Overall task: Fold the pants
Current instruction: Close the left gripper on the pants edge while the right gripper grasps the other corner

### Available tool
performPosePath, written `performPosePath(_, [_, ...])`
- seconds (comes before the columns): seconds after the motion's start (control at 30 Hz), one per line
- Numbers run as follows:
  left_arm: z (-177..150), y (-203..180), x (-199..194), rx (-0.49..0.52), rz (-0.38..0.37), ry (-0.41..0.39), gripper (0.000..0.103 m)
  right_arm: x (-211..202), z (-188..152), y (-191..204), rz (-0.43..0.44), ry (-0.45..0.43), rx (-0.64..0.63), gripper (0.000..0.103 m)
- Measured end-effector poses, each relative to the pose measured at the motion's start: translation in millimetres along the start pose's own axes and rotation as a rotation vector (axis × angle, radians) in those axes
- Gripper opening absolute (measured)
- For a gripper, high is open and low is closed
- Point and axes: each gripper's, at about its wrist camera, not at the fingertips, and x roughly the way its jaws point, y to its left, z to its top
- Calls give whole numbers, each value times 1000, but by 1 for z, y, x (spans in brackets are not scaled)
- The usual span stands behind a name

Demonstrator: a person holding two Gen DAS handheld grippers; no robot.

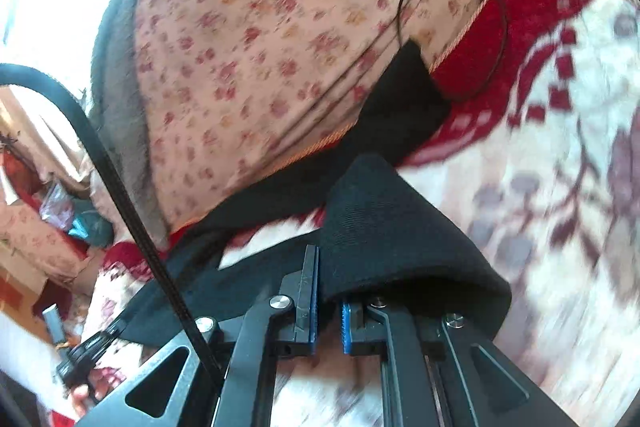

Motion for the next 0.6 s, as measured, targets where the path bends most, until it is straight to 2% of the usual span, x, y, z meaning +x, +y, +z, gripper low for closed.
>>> performPosePath(0.13, [-8, 27, -1, 3, 40, 15, 6, 2, -36, 9, 22, 64, -7, 8])
performPosePath(0.23, [-18, 30, 8, 21, 58, 39, 6, 1, -52, 3, 31, 62, 24, 8])
performPosePath(0.3, [-23, 30, 12, 26, 68, 42, 6, -1, -51, -13, 31, 39, 104, 20])
performPosePath(0.33, [-25, 28, 14, 28, 74, 40, 6, -4, -49, -21, 28, 28, 144, 37])
performPosePath(0.37, [-26, 28, 15, 28, 83, 38, 6, -6, -47, -33, 43, 9, 198, 46])
performPosePath(0.5, [-31, 24, 22, 33, 112, 47, 6, -7, -37, -71, 132, -36, 386, 45])
performPosePath(0.6, [-34, 21, 27, 46, 138, 48, 6, 1, -33, -83, 173, -31, 432, 41])
